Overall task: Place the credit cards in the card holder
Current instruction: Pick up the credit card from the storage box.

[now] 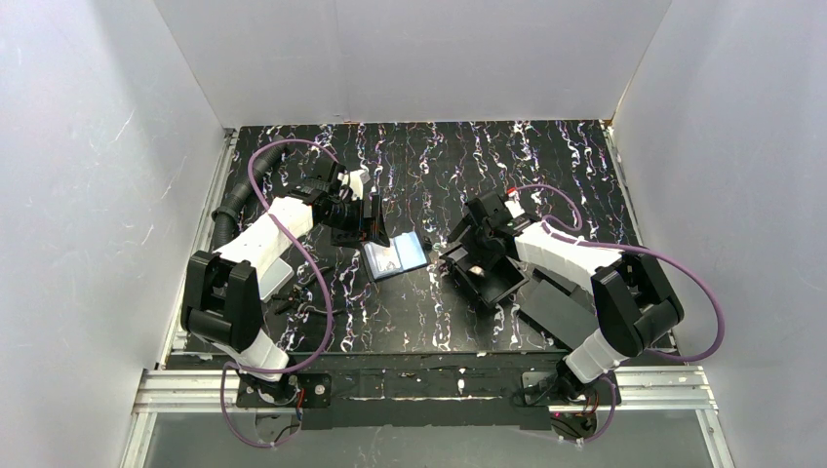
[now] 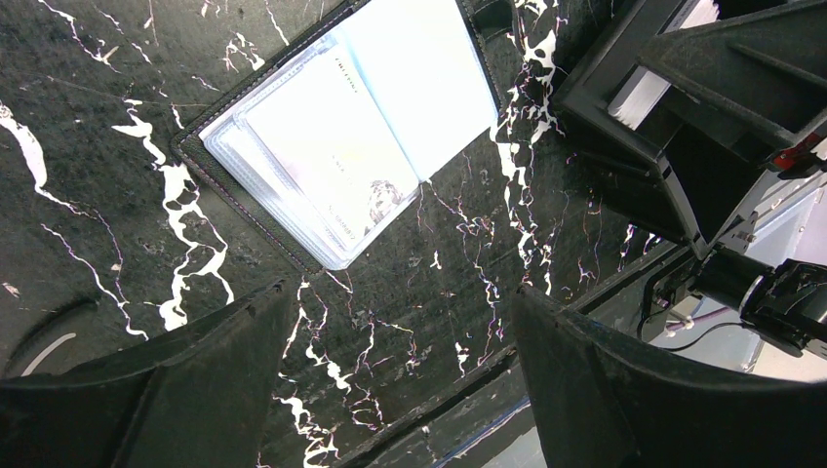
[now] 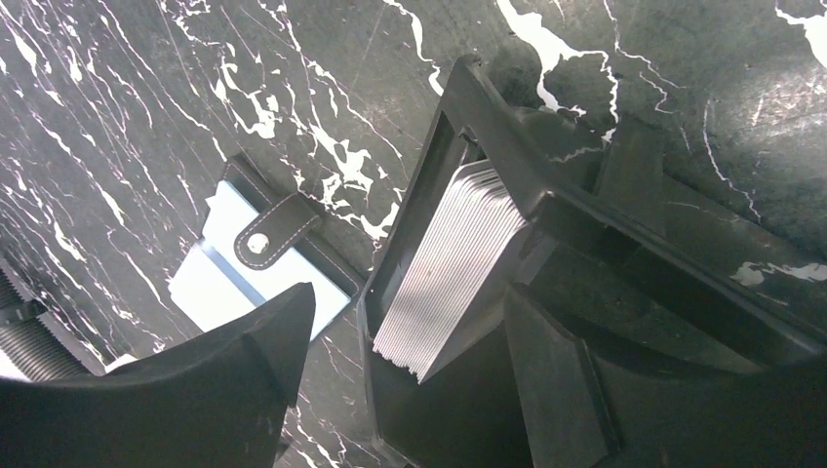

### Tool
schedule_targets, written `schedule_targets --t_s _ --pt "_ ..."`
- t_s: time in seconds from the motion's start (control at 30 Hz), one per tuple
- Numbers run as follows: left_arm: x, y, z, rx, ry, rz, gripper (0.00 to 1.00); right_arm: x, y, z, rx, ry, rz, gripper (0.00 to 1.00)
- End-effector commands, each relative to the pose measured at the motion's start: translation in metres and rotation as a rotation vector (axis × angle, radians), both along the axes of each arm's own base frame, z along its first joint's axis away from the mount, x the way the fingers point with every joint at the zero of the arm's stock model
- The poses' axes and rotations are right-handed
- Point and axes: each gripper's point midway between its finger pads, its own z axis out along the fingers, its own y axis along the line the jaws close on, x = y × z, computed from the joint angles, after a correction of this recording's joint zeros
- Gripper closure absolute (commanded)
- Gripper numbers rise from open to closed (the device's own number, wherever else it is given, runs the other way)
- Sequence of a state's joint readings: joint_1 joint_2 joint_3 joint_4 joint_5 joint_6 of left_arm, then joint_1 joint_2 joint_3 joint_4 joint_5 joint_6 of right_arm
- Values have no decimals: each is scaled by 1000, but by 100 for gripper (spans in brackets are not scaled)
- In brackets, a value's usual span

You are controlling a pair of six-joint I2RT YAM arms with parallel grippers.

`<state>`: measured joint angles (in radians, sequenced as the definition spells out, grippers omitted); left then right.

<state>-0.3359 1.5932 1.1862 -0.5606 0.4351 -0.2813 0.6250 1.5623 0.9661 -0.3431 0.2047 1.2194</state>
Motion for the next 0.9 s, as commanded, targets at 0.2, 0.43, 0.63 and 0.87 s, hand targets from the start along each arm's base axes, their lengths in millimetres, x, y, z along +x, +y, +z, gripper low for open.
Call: schedule_targets --t_s 0.2,0.43,0.63,0.87 --pt "-7 -3 11 -28 -21 -19 19 9 -1 9 19 -66 -47 35" --pt "-7 -3 12 -30 -24 -21 18 8 -7 14 11 -84 -65 43" --pt "-8 -4 12 -29 -24 -23 18 12 -8 25 21 -115 -75 48" --pt "-9 -5 12 -30 -25 -30 18 12 -11 26 19 -121 -87 55"
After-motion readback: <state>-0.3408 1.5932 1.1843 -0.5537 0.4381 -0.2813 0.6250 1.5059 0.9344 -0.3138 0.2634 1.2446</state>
